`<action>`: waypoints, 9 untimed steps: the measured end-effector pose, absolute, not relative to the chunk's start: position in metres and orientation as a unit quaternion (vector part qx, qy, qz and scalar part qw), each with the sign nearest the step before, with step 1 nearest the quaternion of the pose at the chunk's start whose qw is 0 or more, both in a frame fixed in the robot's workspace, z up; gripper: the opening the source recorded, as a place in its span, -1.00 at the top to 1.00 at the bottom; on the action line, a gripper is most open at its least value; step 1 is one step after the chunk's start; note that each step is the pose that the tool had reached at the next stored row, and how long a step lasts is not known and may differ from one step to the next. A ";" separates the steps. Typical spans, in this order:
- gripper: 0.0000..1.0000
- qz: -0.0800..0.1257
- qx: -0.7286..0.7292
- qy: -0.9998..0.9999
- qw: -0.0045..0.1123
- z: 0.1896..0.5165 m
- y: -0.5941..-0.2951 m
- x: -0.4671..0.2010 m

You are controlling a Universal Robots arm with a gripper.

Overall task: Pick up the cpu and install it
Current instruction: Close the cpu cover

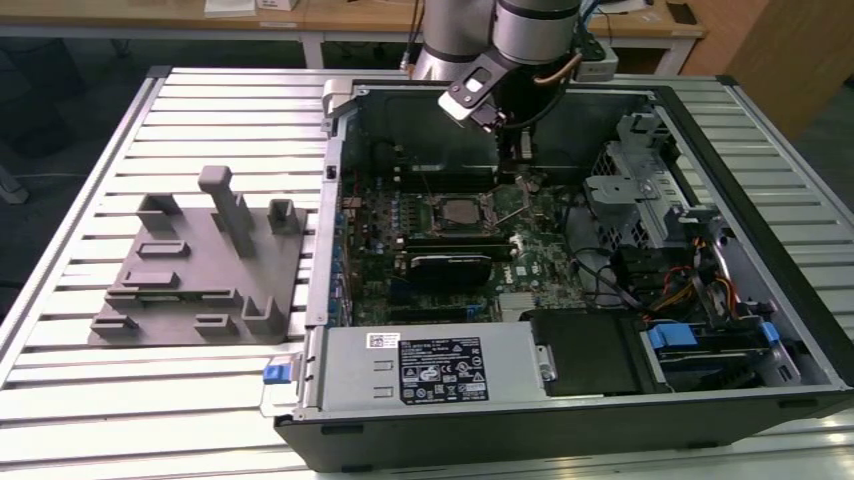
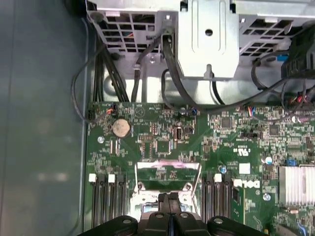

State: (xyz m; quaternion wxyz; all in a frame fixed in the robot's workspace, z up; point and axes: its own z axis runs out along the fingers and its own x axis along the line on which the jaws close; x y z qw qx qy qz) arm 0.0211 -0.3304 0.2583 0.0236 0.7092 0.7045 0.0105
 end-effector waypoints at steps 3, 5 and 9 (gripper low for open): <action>0.79 0.010 0.709 0.704 0.024 0.258 -0.330 0.026; 0.79 0.011 0.709 0.704 0.024 0.258 -0.330 0.030; 0.79 0.010 0.709 0.704 0.024 0.258 -0.330 0.038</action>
